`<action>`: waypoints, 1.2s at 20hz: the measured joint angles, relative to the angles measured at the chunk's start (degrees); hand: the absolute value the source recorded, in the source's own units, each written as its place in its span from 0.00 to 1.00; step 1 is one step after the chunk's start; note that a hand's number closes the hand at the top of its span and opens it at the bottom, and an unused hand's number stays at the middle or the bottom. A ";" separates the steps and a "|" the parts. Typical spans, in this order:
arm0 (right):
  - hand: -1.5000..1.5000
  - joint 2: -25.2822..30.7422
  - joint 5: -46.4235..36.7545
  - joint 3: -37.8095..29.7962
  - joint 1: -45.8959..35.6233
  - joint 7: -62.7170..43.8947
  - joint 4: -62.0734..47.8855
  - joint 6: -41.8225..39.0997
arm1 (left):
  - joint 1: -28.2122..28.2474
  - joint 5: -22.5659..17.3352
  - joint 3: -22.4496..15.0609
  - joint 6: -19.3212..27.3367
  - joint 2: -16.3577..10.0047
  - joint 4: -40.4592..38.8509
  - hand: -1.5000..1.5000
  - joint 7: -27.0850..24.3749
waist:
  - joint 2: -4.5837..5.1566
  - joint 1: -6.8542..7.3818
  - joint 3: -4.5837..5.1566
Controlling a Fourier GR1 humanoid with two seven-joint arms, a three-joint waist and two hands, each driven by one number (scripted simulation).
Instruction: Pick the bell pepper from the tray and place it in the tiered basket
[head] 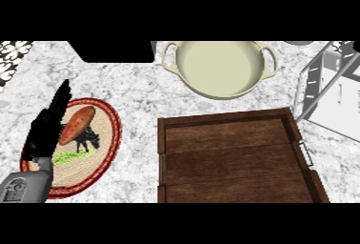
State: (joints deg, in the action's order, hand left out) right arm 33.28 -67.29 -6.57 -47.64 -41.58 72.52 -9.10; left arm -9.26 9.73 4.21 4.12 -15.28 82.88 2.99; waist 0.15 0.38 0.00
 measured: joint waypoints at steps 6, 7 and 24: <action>1.00 4.41 1.29 -3.12 2.46 7.75 -4.73 1.79 | 0.26 0.44 0.41 -0.12 0.37 0.16 0.50 0.03 | -0.07 -0.14 -0.01; 1.00 4.75 1.81 -3.65 3.17 9.35 -5.81 2.40 | 0.52 0.68 0.25 0.09 0.73 0.07 0.50 -0.27 | -0.08 -0.13 0.01; 0.00 2.82 15.98 -15.93 7.10 17.40 -16.37 3.61 | 1.29 1.16 1.09 -1.39 0.87 1.97 0.50 0.63 | -0.30 -0.19 0.24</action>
State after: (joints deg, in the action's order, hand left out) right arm 36.10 -51.31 -22.50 -40.53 -24.18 56.15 -5.49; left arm -7.96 10.89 5.30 2.73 -14.41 84.84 3.62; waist -0.15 0.19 0.24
